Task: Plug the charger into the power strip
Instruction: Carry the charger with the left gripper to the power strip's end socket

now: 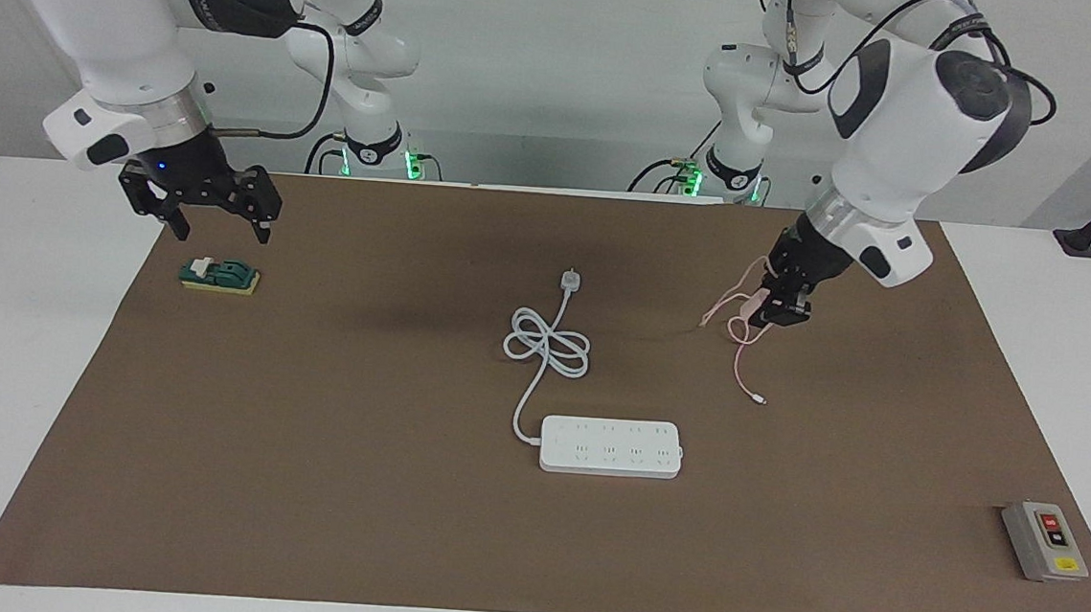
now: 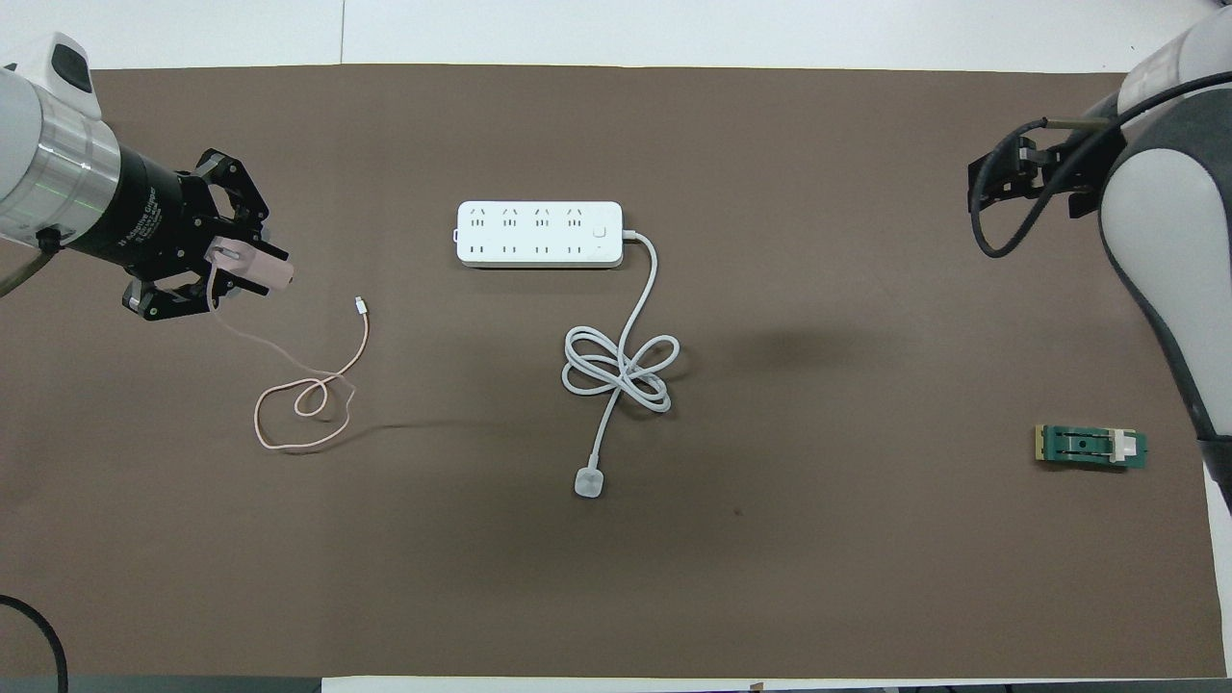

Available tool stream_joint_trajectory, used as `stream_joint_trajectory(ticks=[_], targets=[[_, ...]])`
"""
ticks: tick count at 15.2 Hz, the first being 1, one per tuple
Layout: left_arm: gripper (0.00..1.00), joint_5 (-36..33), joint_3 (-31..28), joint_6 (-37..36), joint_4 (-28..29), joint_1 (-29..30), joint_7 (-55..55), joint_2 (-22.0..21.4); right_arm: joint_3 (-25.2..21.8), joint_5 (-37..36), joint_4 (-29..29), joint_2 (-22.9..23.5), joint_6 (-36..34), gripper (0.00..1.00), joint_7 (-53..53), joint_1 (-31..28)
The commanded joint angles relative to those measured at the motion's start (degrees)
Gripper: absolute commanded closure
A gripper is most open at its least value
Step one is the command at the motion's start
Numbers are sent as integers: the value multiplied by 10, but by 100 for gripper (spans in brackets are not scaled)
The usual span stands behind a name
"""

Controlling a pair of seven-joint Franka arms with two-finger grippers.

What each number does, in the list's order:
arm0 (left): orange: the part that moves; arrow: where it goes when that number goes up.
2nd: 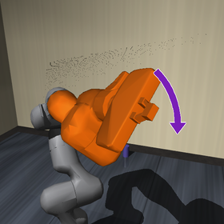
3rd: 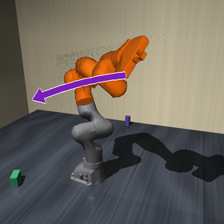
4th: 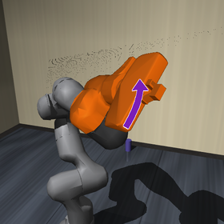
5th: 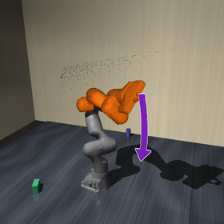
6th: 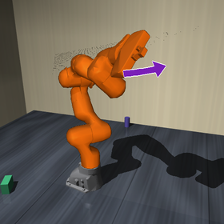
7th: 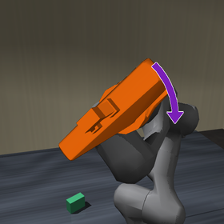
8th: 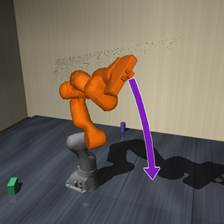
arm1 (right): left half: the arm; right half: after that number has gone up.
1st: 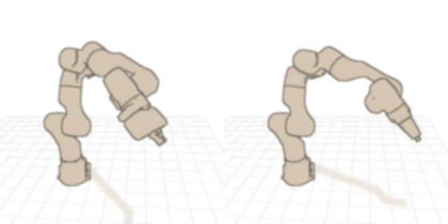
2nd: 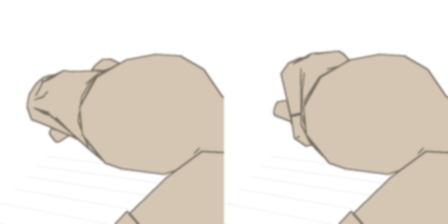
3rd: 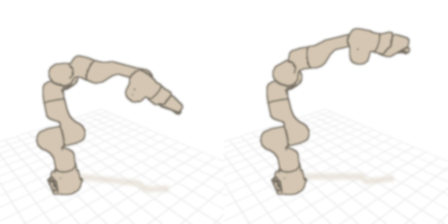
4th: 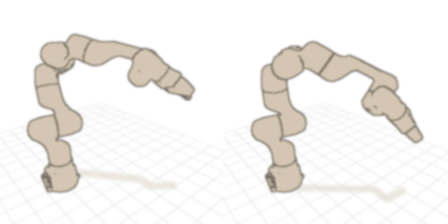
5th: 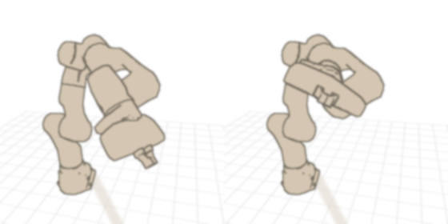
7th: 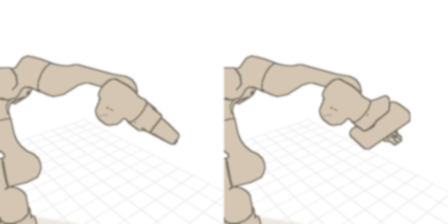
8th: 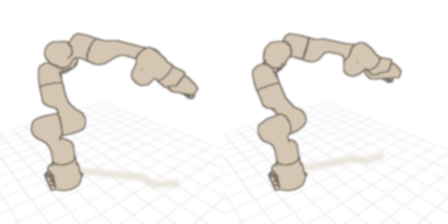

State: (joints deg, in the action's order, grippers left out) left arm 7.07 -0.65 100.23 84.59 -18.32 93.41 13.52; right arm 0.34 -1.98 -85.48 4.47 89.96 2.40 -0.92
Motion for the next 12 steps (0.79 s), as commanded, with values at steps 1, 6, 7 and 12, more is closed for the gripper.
stream_joint_trajectory(ticks=[1,6,7,12], targets=[[100,-51,-8,50,-20,-32,121,56,-1,-10,-78,-59,-1,0,9,0],[100,-90,-8,80,-46,-50,249,131,1,3,-87,-64,-7,0,2,-13],[100,-90,-8,85,-52,-55,254,146,0,11,-87,-63,-5,0,1,-15],[100,-91,-11,113,-57,-76,256,181,0,15,-87,-63,-2,0,-3,-15]])
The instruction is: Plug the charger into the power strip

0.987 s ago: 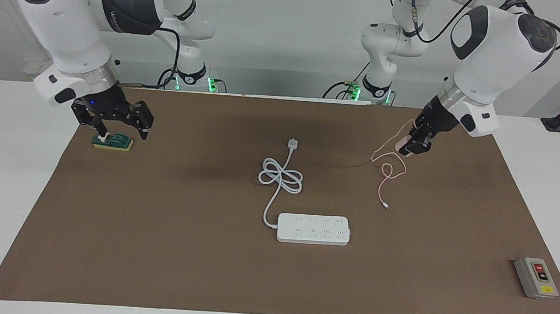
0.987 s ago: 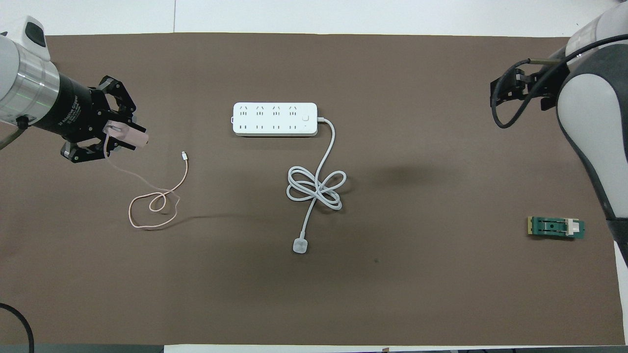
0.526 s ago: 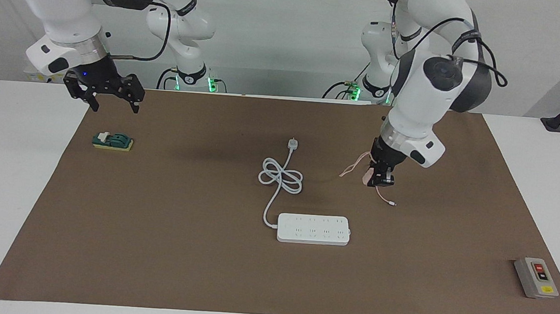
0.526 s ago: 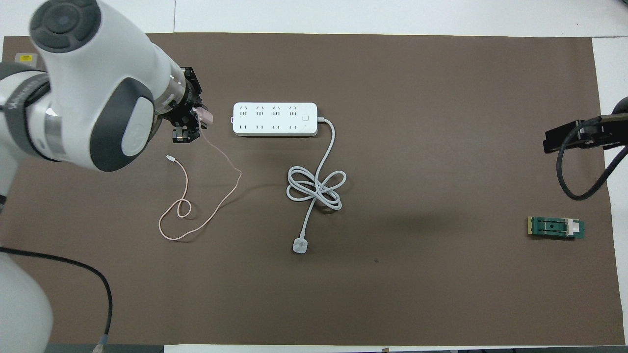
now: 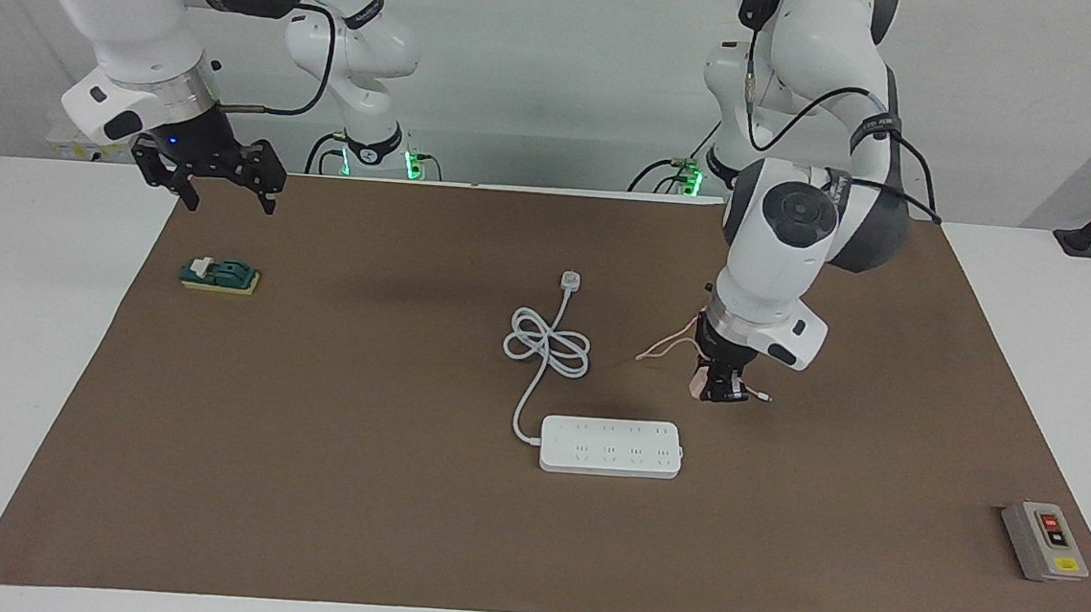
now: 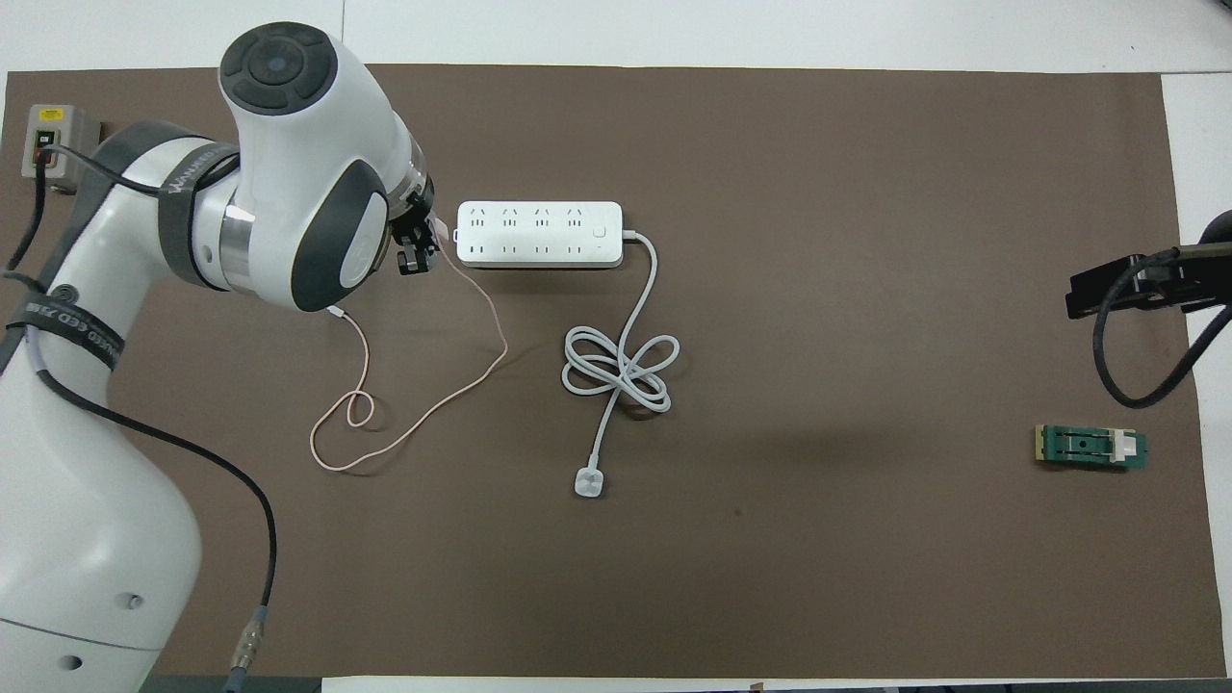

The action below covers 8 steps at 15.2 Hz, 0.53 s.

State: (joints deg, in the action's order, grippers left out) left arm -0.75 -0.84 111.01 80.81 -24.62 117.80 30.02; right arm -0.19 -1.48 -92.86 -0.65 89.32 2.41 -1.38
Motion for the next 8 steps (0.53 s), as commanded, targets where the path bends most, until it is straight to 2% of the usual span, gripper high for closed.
stream_joint_trajectory(ticks=[1,8], targets=[[100,-13,-9,6,-20,-16,12,17,6,10,-13,-12,4,0,-3,-11],[100,-29,-9,25,-14,-28,11,38,5,27,-11,-10,4,0,-3,-12]])
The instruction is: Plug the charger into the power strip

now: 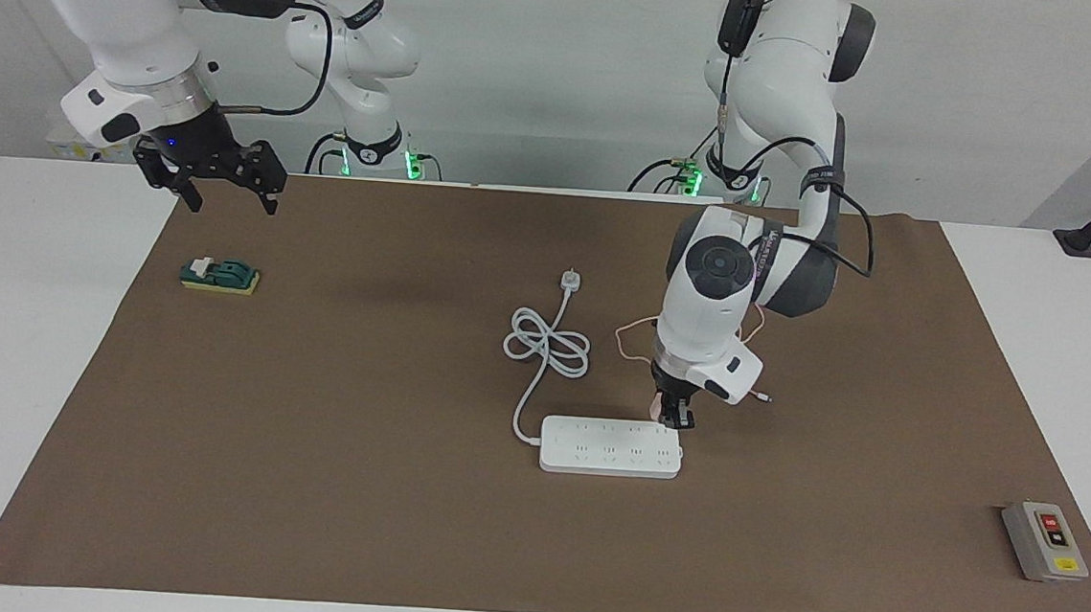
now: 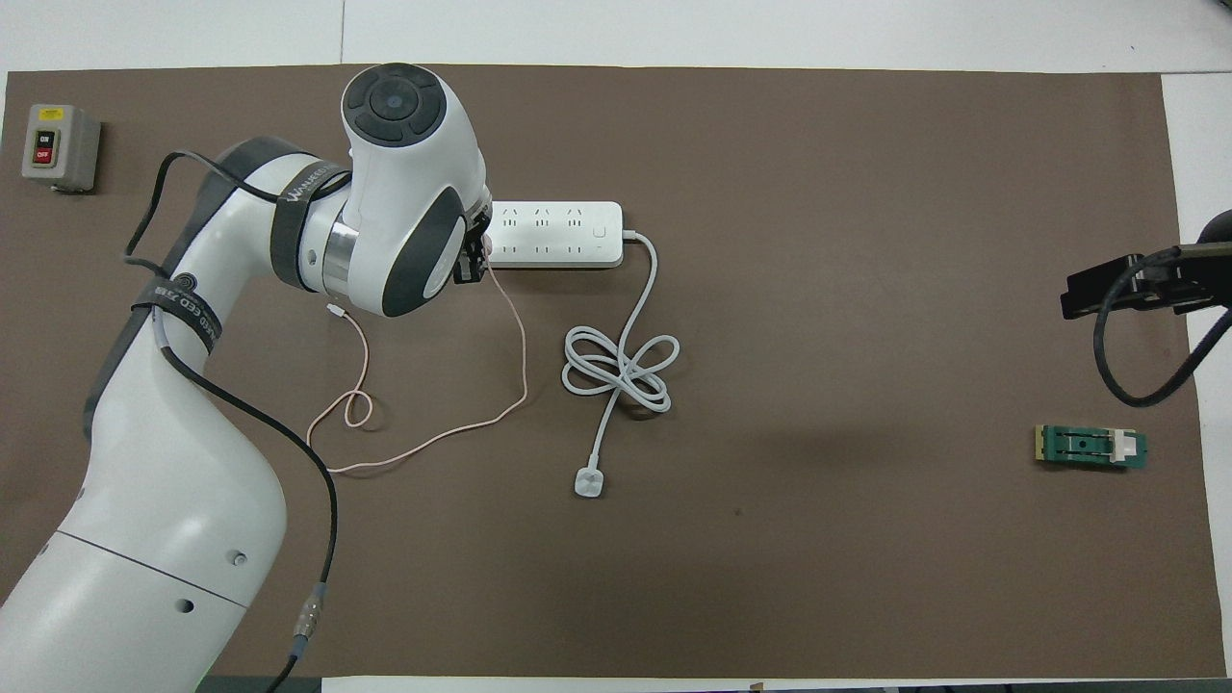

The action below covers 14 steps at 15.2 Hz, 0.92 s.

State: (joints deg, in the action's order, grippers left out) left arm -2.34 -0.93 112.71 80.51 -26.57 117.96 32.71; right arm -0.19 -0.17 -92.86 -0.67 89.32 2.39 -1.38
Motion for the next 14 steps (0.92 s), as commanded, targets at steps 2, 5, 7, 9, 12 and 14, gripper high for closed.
stream_joint_trajectory(ticks=[2,5,7,9,12,14], targets=[[100,-13,-8,9,-11,-9,10,17,5,13,-11,-11,3,0,-1,-13],[100,-19,-10,9,-12,-8,9,24,5,11,-11,-11,5,0,0,-12],[100,-25,-10,10,-12,-6,9,28,5,10,-11,-11,5,0,-1,-11],[100,-25,-10,11,-13,-4,8,29,5,10,-11,-11,5,0,-3,-10],[100,-25,-11,12,-17,-2,7,32,5,10,-12,-11,5,0,-5,-6],[100,-24,-11,15,-19,-1,3,32,5,10,-10,-11,5,0,-4,-6]])
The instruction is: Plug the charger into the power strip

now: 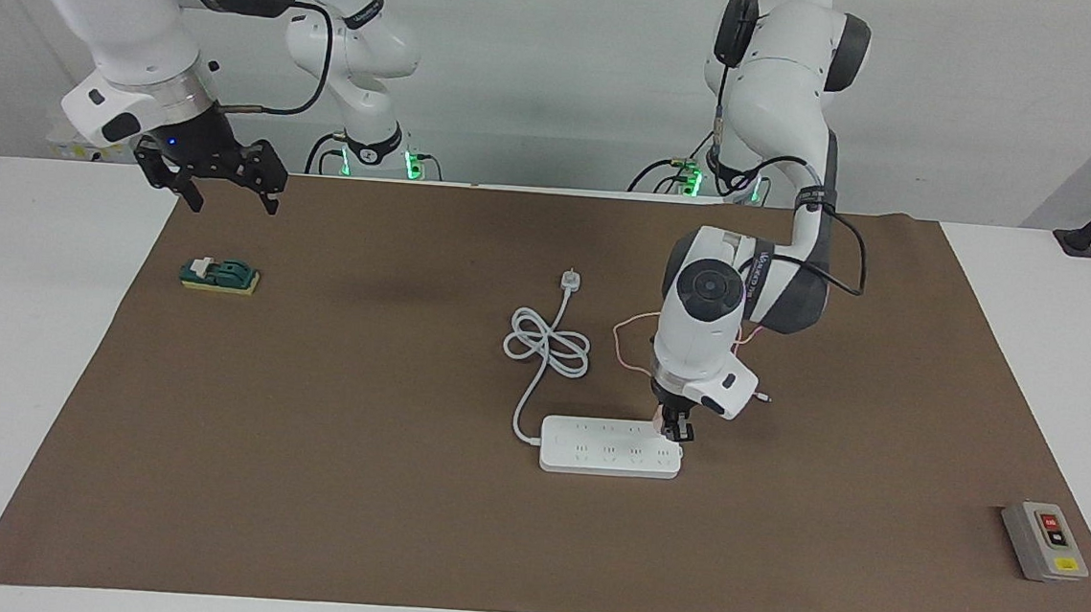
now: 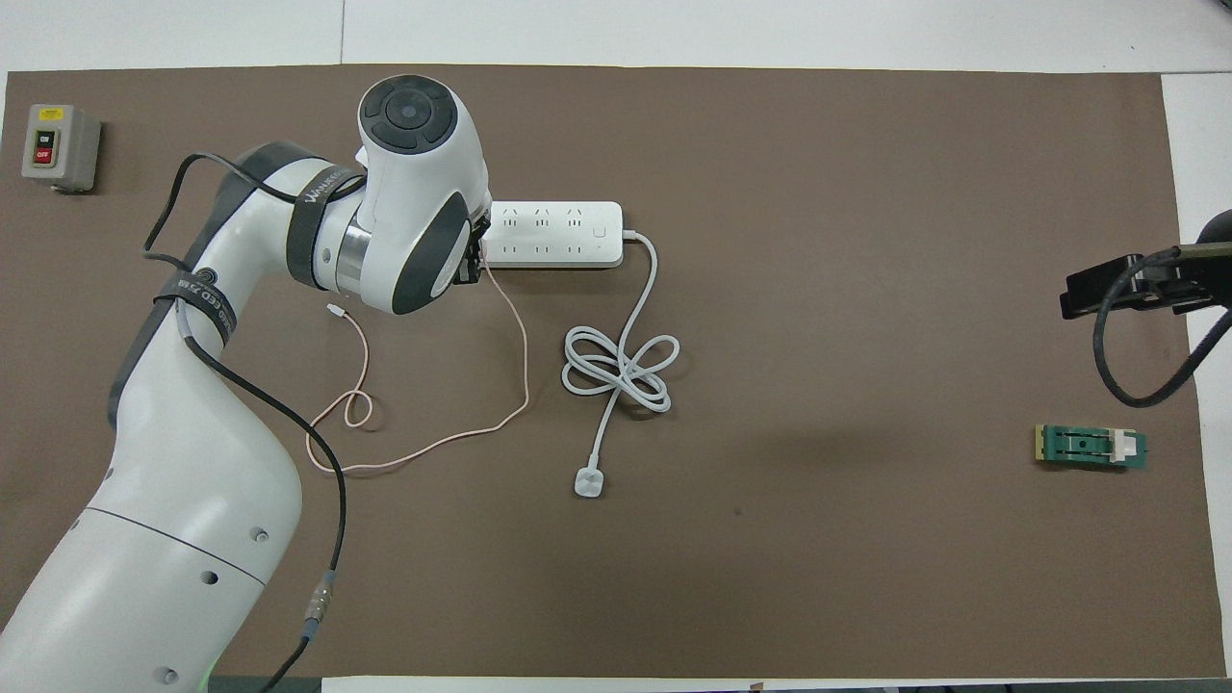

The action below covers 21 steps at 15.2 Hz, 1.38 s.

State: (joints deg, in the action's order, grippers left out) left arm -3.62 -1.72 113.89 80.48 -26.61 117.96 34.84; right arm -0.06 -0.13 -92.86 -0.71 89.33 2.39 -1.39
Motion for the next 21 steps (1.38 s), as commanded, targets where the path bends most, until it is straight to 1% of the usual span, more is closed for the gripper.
stream_joint_trajectory(ticks=[1,5,21], targets=[[100,-11,-3,5,-22,0,2,11,4,10,-10,-10,5,0,-4,-7],[100,-11,-4,4,-51,-1,7,38,4,10,-10,-10,5,0,-4,-6],[100,-12,-3,-5,-43,0,-23,36,4,10,-10,-10,6,0,-3,-9]])
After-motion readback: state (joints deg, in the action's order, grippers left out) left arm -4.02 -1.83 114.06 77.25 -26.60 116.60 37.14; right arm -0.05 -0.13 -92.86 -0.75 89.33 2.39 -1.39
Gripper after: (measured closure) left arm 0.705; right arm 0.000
